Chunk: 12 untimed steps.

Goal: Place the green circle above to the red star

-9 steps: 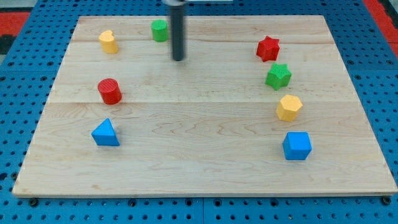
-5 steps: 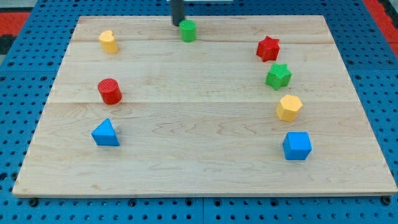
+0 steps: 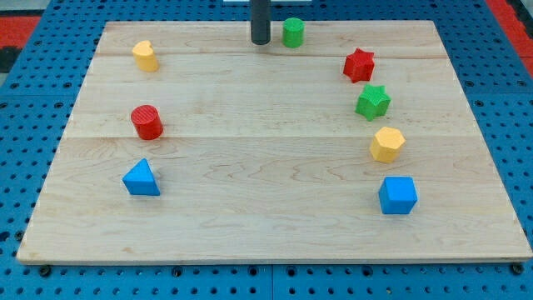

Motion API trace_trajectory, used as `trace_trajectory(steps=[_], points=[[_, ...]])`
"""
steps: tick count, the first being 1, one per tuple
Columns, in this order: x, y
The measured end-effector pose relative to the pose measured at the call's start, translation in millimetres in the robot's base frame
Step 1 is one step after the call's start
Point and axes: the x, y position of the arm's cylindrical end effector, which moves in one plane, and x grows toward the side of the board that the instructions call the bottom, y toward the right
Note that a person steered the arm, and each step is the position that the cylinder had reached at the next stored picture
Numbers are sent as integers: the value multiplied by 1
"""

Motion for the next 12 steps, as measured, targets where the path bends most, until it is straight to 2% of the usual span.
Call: trace_trajectory(steps=[2, 3, 4, 7, 8, 9, 10, 11, 12], points=[[-14, 78], [-18, 64], [-29, 86], [-23, 126], [24, 105], [104, 86], [204, 81], [319, 35], [386, -40]])
